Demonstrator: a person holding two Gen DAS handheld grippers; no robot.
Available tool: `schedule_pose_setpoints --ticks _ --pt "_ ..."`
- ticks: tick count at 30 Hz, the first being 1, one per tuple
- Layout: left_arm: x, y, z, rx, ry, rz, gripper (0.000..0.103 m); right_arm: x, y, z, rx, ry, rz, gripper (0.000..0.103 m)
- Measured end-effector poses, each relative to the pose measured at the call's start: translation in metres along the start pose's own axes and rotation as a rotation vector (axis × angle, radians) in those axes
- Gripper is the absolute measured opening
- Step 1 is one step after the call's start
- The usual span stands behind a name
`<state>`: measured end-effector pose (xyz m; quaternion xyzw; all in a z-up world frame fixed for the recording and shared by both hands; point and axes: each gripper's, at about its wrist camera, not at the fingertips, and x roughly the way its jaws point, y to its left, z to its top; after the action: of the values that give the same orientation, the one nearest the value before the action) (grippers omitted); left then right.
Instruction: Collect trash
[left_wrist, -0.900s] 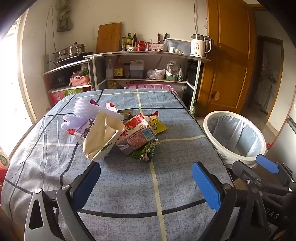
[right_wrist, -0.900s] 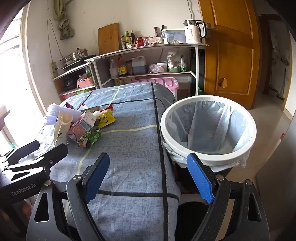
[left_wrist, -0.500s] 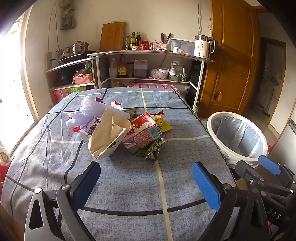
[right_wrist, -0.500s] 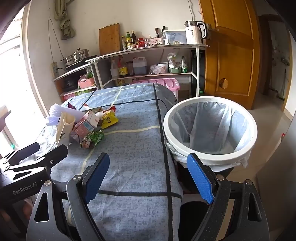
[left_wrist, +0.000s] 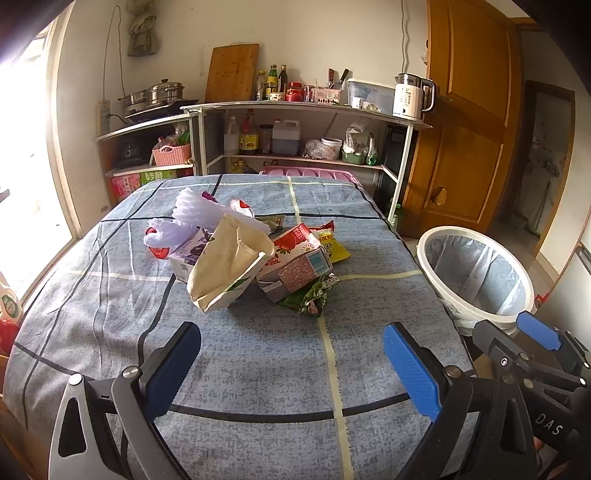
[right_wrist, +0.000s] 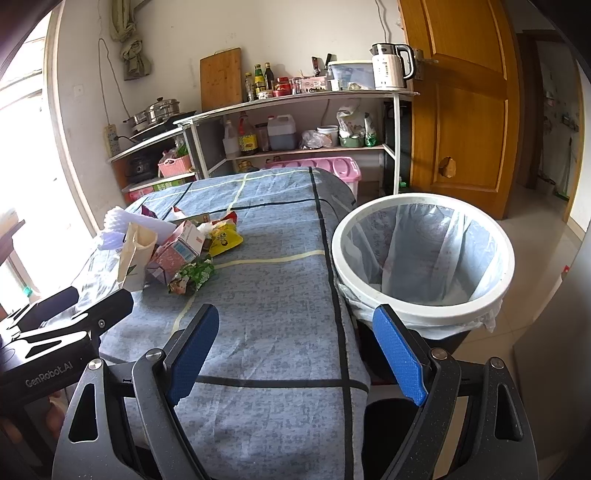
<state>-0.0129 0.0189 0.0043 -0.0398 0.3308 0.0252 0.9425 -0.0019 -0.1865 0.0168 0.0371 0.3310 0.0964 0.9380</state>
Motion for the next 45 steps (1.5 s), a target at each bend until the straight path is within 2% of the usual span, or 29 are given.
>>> schedule_pose_setpoints --ticks 45 --pt "0.0016 0.0024 -0.0017 -0.002 0.006 0.005 0.100 0.0005 0.0026 -0.0022 0.000 0.004 0.000 0.086"
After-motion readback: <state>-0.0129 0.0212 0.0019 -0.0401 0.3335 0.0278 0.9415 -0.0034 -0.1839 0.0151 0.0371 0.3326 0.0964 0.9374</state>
